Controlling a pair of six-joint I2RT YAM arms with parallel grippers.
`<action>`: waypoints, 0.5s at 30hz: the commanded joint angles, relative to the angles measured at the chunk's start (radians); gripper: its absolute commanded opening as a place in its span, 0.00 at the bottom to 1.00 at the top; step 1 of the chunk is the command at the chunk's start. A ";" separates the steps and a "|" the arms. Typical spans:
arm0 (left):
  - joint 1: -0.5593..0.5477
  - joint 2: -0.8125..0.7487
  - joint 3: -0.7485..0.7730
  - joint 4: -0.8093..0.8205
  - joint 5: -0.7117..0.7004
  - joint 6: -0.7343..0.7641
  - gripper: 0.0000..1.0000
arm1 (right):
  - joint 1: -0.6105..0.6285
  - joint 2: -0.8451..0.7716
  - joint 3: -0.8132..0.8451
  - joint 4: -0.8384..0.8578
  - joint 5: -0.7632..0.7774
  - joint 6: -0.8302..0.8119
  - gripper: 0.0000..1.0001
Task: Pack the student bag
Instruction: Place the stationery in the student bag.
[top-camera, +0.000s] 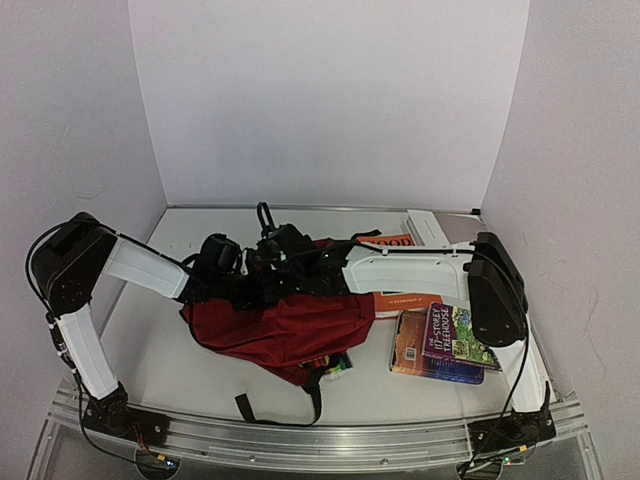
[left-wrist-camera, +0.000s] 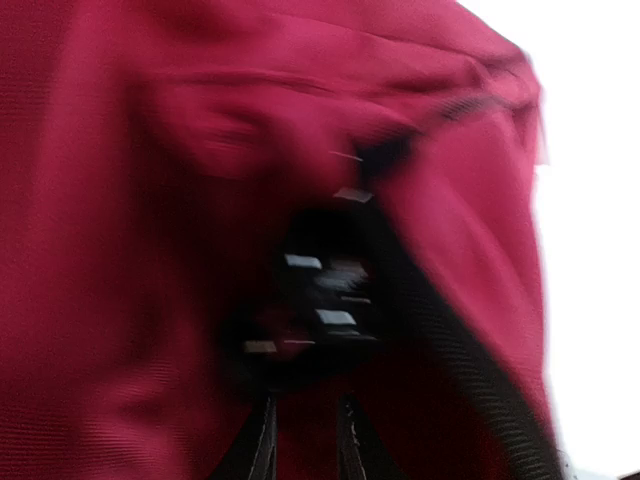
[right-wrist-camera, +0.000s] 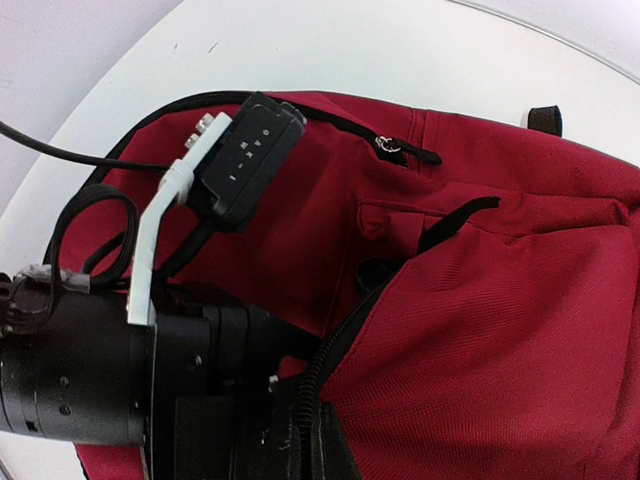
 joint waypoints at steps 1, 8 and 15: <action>-0.041 -0.053 -0.021 0.153 0.077 0.047 0.21 | 0.010 -0.060 -0.003 0.099 -0.047 0.017 0.00; -0.045 -0.120 -0.073 0.208 0.100 0.058 0.21 | 0.009 -0.085 -0.049 0.108 -0.042 0.027 0.00; -0.045 -0.279 -0.147 -0.015 -0.025 0.057 0.32 | 0.010 -0.177 -0.176 0.146 -0.008 0.012 0.00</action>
